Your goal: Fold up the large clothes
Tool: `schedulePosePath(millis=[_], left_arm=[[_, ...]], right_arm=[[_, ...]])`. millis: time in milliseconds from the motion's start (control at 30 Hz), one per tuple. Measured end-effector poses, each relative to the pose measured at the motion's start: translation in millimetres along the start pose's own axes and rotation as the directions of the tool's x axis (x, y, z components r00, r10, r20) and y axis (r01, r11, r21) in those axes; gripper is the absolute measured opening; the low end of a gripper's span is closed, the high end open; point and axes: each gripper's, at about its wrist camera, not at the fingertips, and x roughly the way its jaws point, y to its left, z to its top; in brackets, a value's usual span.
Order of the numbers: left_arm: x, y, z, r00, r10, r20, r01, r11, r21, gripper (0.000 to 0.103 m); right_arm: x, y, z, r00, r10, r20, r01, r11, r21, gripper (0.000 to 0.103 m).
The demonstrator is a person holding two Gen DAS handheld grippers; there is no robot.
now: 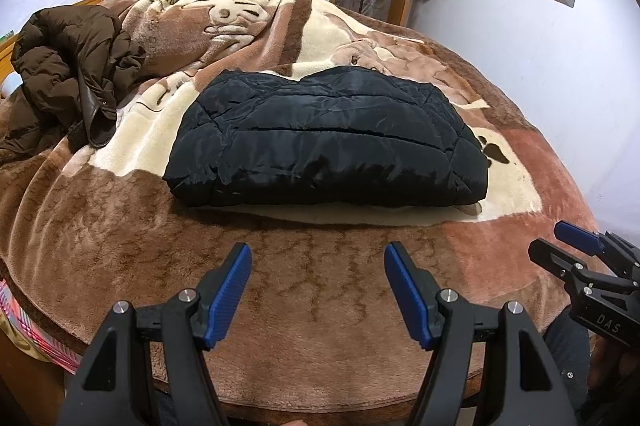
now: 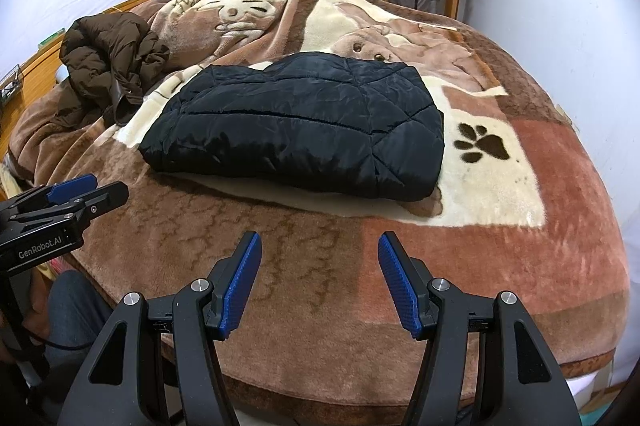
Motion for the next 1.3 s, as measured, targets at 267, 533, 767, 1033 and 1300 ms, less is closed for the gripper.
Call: schedulePosePath(millis=[267,533,767,1033,1300], left_arm=[[-0.2,-2.6,-0.2,1.0,0.005,-0.004,-0.005,1.0,-0.008,0.071],[2.2,-6.1,-1.1,1.0,0.016,-0.01,-0.016,1.0,-0.004,0.071],[3.3,-4.6,-3.4,1.0,0.03,-0.007,-0.03,1.0,-0.004,0.071],[5.0,-5.6,-6.4,0.998,0.059,-0.01,-0.059,0.998,-0.004,0.071],[4.1,-6.2,-6.9,0.999,0.037,-0.003,-0.038,0.999,-0.017,0.071]], right_arm=[[0.0,0.3,-0.4,1.0,-0.001,-0.001,0.001,1.0,0.0,0.061],[0.0,-0.3,-0.2,1.0,-0.001,0.0,0.001,1.0,-0.004,0.061],[0.2,-1.4,-1.1,1.0,0.0,-0.001,0.0,1.0,-0.007,0.061],[0.6,-3.8,-1.8,1.0,0.0,-0.004,0.0,1.0,-0.009,0.061],[2.3,-5.6,-0.8,1.0,0.002,-0.006,-0.002,1.0,-0.013,0.061]])
